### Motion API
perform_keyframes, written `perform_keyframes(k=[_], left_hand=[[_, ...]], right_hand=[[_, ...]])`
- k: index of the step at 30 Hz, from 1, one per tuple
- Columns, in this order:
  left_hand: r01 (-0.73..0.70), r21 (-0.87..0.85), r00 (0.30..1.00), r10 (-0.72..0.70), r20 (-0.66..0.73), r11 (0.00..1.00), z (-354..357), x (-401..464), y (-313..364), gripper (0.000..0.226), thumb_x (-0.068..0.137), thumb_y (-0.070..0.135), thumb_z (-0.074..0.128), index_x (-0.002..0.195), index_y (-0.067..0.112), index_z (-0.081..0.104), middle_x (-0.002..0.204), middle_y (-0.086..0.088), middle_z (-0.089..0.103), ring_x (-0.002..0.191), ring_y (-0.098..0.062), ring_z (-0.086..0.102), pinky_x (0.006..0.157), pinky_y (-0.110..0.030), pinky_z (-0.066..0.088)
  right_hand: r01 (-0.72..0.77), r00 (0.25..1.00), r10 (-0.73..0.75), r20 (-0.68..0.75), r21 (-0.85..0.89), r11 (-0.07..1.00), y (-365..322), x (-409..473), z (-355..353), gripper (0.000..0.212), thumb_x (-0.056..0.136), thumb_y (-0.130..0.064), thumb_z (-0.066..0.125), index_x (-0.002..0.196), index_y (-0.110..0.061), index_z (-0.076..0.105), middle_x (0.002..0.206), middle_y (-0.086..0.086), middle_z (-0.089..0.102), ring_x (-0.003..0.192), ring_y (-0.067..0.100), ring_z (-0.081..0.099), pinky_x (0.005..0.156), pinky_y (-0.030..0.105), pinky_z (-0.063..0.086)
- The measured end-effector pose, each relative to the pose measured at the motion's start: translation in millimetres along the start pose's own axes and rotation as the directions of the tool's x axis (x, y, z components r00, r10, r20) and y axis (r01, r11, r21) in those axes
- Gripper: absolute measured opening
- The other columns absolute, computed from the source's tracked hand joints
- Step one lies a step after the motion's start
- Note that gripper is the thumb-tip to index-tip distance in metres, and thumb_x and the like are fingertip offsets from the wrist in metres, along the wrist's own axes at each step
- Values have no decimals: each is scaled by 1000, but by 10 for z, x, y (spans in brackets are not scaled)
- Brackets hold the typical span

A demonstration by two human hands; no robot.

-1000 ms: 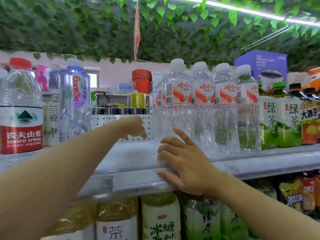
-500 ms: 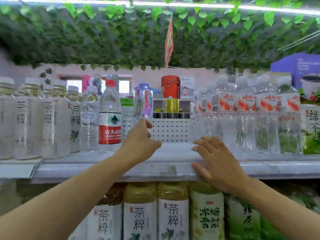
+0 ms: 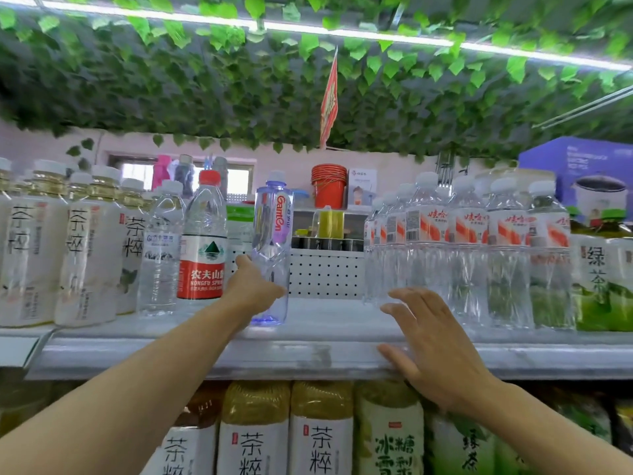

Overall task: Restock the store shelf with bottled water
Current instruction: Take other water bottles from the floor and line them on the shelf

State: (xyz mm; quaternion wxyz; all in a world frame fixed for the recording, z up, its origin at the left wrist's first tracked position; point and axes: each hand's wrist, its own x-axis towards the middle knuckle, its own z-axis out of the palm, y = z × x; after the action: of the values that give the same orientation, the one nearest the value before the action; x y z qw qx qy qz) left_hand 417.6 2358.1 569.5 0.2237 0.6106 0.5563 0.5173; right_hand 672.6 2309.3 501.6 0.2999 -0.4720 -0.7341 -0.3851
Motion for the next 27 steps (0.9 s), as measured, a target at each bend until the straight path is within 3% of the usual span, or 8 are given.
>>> perform_keyframes(k=[4, 7, 10, 17, 20, 22, 25, 27], left_hand=[[-7, -10, 1000, 7, 19, 1000, 126, 47, 20, 78, 76, 14, 76, 139, 11, 30, 127, -11, 53, 112, -31, 53, 96, -45, 46], [-42, -78, 994, 50, 99, 996, 295, -25, 111, 58, 76, 11, 75, 124, 9, 44, 113, -11, 59, 97, -23, 59, 73, -33, 52], [-75, -122, 975, 99, 201, 990, 507, -143, 257, 45, 81, 8, 70, 119, 9, 46, 97, -5, 59, 81, -14, 55, 56, -22, 42], [-85, -149, 934, 131, 334, 985, 742, -264, 452, 42, 81, 11, 70, 115, 17, 45, 104, -10, 61, 98, -25, 60, 78, -36, 49], [-69, -171, 924, 128, 360, 983, 757, -262, 454, 27, 83, 9, 68, 100, 20, 50, 105, -12, 61, 98, -26, 58, 87, -42, 47], [-61, -191, 925, 127, 359, 980, 774, -265, 464, 26, 84, 9, 68, 101, 19, 51, 103, -12, 61, 95, -24, 57, 84, -40, 46], [-59, -202, 926, 130, 356, 978, 841, -258, 482, 45, 81, 11, 71, 119, 14, 46, 103, -9, 62, 93, -21, 60, 71, -33, 48], [-70, -210, 921, 144, 363, 975, 903, -271, 512, 43, 82, 10, 70, 117, 14, 46, 101, -7, 62, 89, -18, 59, 64, -28, 45]], right_hand=[[5, 1000, -5, -22, 20, 1000, 115, -24, -24, 47, 84, -53, 40, 116, -20, 49, 127, 4, 49, 119, 25, 40, 104, 30, 21], [-11, 999, 12, -30, 45, 999, 178, -55, -30, 48, 83, -53, 41, 118, -21, 46, 129, 4, 45, 122, 25, 38, 107, 31, 24], [-13, 1000, 14, -21, 36, 999, 234, -79, -26, 52, 81, -54, 41, 120, -20, 44, 132, 6, 44, 123, 25, 36, 105, 37, 31], [6, 1000, -7, 17, 62, 998, 377, -135, -51, 63, 80, -54, 44, 130, -15, 38, 138, 5, 35, 128, 25, 34, 111, 34, 25], [32, 999, -32, 38, 18, 999, 433, -139, -63, 64, 80, -55, 45, 129, -14, 39, 140, 5, 34, 129, 25, 32, 110, 31, 18], [42, 999, -43, 34, 10, 999, 444, -136, -55, 64, 79, -54, 46, 128, -13, 40, 139, 5, 34, 129, 25, 31, 110, 32, 20], [41, 999, -41, 22, -13, 999, 437, -122, -40, 65, 79, -56, 45, 128, -13, 40, 137, 5, 36, 129, 25, 31, 111, 34, 24], [41, 999, -41, 22, -19, 999, 428, -117, -24, 65, 78, -56, 45, 127, -13, 39, 137, 6, 36, 129, 25, 31, 111, 34, 22]])
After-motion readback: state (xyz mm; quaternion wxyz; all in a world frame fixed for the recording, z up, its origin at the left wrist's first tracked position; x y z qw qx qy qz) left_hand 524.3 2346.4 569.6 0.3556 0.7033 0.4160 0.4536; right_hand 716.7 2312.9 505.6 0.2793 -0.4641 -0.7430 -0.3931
